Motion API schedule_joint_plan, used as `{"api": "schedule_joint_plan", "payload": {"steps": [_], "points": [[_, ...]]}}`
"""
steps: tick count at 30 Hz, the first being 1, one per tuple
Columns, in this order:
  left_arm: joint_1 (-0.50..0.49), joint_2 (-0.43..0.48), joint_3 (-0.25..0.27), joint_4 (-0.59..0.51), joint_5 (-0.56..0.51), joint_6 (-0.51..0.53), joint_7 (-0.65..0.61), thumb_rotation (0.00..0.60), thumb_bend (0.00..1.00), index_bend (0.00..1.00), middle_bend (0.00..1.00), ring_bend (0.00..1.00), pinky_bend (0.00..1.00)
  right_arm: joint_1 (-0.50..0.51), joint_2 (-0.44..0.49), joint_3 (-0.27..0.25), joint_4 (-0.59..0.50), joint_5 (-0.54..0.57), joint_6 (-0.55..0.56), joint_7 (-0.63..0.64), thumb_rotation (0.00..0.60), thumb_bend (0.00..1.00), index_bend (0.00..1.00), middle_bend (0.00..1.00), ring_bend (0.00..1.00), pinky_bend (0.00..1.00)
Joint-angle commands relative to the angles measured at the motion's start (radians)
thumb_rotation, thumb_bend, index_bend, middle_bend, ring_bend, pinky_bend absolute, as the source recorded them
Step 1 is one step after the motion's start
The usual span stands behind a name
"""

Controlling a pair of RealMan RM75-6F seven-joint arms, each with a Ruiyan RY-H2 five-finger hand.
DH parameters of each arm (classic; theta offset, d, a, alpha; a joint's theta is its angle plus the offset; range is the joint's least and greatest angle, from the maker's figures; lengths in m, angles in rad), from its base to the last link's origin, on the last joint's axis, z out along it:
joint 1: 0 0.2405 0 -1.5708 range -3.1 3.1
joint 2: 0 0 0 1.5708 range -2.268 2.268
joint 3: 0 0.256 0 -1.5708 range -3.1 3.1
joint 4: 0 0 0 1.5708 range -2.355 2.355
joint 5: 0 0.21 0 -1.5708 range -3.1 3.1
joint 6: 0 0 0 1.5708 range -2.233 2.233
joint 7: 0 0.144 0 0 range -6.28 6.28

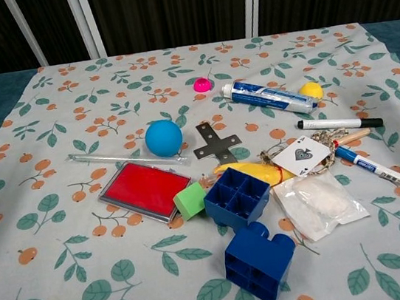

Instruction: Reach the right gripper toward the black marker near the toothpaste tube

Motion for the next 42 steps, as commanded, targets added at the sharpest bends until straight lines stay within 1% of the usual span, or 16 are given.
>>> {"api": "schedule_joint_plan", "payload": {"steps": [1, 4, 8, 10, 14, 22, 27, 32, 42], "points": [[-0.001, 0.000, -0.001, 0.000, -0.003, -0.003, 0.001, 0.600, 0.52, 0.06, 0.00, 0.02, 0.02, 0.075, -0.089, 0.034, 0.035, 0.114, -0.021, -0.105, 0.600, 0.25, 0.31, 0.32, 0.19, 0.25], [-0.002, 0.001, -0.001, -0.001, -0.004, -0.005, 0.001, 0.600, 0.52, 0.06, 0.00, 0.02, 0.02, 0.124, -0.139, 0.042, 0.056, 0.201, -0.027, -0.169, 0.600, 0.25, 0.32, 0.32, 0.19, 0.25], [-0.002, 0.002, -0.002, -0.001, -0.006, -0.005, -0.002, 0.600, 0.52, 0.06, 0.00, 0.02, 0.02, 0.169, -0.182, 0.049, 0.076, 0.305, -0.047, -0.204, 0.600, 0.25, 0.33, 0.35, 0.20, 0.25], [-0.001, 0.003, -0.002, -0.002, -0.008, -0.006, -0.004, 0.600, 0.52, 0.06, 0.00, 0.02, 0.02, 0.186, -0.201, 0.045, 0.091, 0.342, -0.048, -0.221, 0.600, 0.25, 0.34, 0.37, 0.20, 0.25], [-0.002, 0.005, -0.001, -0.003, -0.007, -0.008, -0.005, 0.600, 0.52, 0.06, 0.00, 0.02, 0.02, 0.204, -0.240, 0.022, 0.125, 0.376, -0.032, -0.249, 0.600, 0.26, 0.35, 0.38, 0.20, 0.25], [-0.002, 0.005, -0.001, -0.006, -0.010, -0.010, -0.005, 0.600, 0.52, 0.06, 0.00, 0.02, 0.02, 0.215, -0.310, -0.021, 0.188, 0.369, 0.015, -0.269, 0.600, 0.28, 0.36, 0.39, 0.20, 0.25], [-0.002, 0.007, -0.003, -0.006, -0.012, -0.009, -0.009, 0.600, 0.52, 0.06, 0.00, 0.02, 0.02, 0.223, -0.334, -0.026, 0.215, 0.373, 0.017, -0.271, 0.600, 0.28, 0.38, 0.41, 0.20, 0.25], [-0.002, 0.008, -0.004, -0.008, -0.013, -0.010, -0.013, 0.600, 0.52, 0.06, 0.00, 0.02, 0.02, 0.228, -0.359, -0.043, 0.257, 0.371, 0.021, -0.288, 0.600, 0.29, 0.39, 0.42, 0.20, 0.25], [-0.001, 0.006, -0.003, -0.007, -0.010, -0.006, -0.010, 0.600, 0.52, 0.06, 0.00, 0.02, 0.02, 0.231, -0.385, -0.048, 0.301, 0.374, 0.003, -0.280, 0.600, 0.29, 0.41, 0.44, 0.21, 0.25]]}}
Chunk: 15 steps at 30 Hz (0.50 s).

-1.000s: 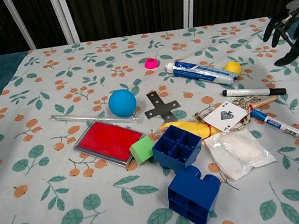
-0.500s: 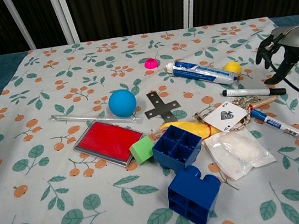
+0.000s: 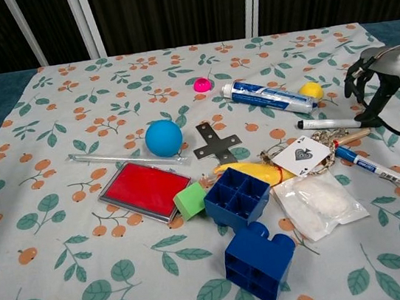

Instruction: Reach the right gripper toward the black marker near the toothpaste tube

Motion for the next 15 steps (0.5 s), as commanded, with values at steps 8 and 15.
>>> {"api": "schedule_joint_plan", "payload": {"steps": [8, 15], "points": [[0.000, 0.001, -0.001, 0.001, -0.002, -0.001, -0.001, 0.600, 0.52, 0.06, 0.00, 0.02, 0.02, 0.005, -0.028, -0.007, 0.038, 0.006, -0.021, -0.001, 0.600, 0.29, 0.42, 0.44, 0.21, 0.25], [-0.001, 0.000, -0.002, 0.001, -0.003, 0.000, -0.002, 0.600, 0.52, 0.06, 0.00, 0.02, 0.02, 0.011, -0.056, -0.007, 0.066, 0.001, -0.027, -0.001, 0.600, 0.29, 0.46, 0.47, 0.24, 0.25]]}}
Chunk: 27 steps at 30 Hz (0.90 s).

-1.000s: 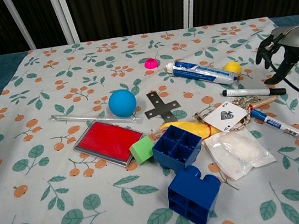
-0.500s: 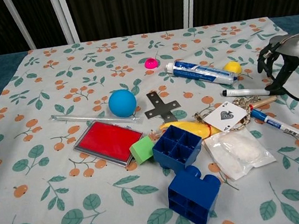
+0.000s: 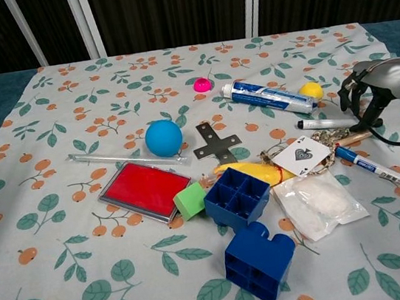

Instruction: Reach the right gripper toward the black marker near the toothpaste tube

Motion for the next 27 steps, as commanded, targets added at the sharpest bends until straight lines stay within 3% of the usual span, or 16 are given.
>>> {"api": "schedule_joint_plan", "payload": {"steps": [1, 20, 27], "points": [[0.000, 0.000, -0.001, -0.001, -0.001, 0.000, -0.001, 0.600, 0.52, 0.06, 0.00, 0.02, 0.02, 0.003, -0.009, 0.001, 0.010, -0.005, -0.001, 0.002, 0.600, 0.29, 0.46, 0.48, 0.24, 0.25], [-0.001, 0.001, -0.004, -0.001, -0.009, -0.003, -0.002, 0.600, 0.52, 0.06, 0.00, 0.02, 0.02, 0.005, -0.035, 0.004, 0.046, -0.011, -0.019, 0.003, 0.600, 0.34, 0.55, 0.54, 0.29, 0.25], [-0.002, 0.003, -0.006, -0.004, -0.013, -0.005, -0.002, 0.600, 0.52, 0.06, 0.00, 0.02, 0.02, 0.004, -0.036, 0.003, 0.048, -0.018, -0.032, 0.011, 0.600, 0.44, 0.60, 0.59, 0.33, 0.25]]}}
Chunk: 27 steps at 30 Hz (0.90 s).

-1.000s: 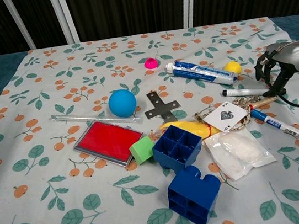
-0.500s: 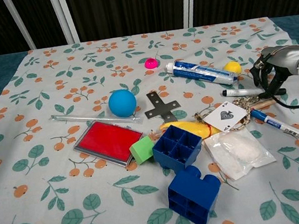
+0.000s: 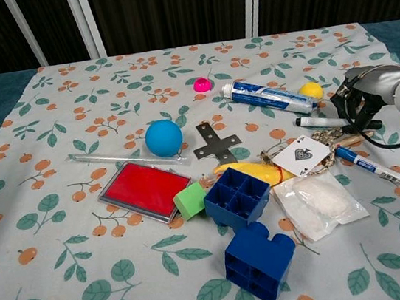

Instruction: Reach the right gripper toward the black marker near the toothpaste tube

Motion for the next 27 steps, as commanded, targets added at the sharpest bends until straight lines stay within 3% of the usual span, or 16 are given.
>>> {"api": "schedule_joint_plan", "payload": {"steps": [1, 9, 17, 22, 27], "points": [[-0.001, 0.001, -0.001, 0.000, -0.002, -0.002, 0.000, 0.600, 0.52, 0.06, 0.00, 0.02, 0.02, -0.001, 0.000, -0.001, 0.000, -0.001, -0.003, 0.002, 0.600, 0.45, 0.61, 0.59, 0.34, 0.25], [0.001, 0.003, -0.004, -0.006, -0.012, -0.002, -0.001, 0.600, 0.52, 0.06, 0.00, 0.02, 0.02, -0.005, 0.020, 0.015, -0.035, -0.039, 0.008, 0.042, 0.600, 0.47, 0.63, 0.61, 0.35, 0.25], [0.003, 0.003, -0.003, -0.007, -0.012, -0.001, -0.004, 0.600, 0.52, 0.06, 0.00, 0.02, 0.02, -0.022, 0.097, 0.044, -0.152, -0.090, 0.040, 0.096, 0.600, 0.47, 0.63, 0.62, 0.36, 0.25], [0.004, 0.003, -0.003, -0.008, -0.011, 0.000, -0.004, 0.600, 0.52, 0.06, 0.00, 0.02, 0.02, -0.045, 0.180, 0.073, -0.276, -0.138, 0.071, 0.153, 0.600, 0.47, 0.63, 0.62, 0.36, 0.25], [0.006, 0.003, -0.001, -0.009, -0.010, 0.003, -0.003, 0.600, 0.52, 0.06, 0.00, 0.02, 0.02, -0.082, 0.284, 0.137, -0.443, -0.145, 0.064, 0.285, 0.600, 0.47, 0.63, 0.62, 0.36, 0.25]]}}
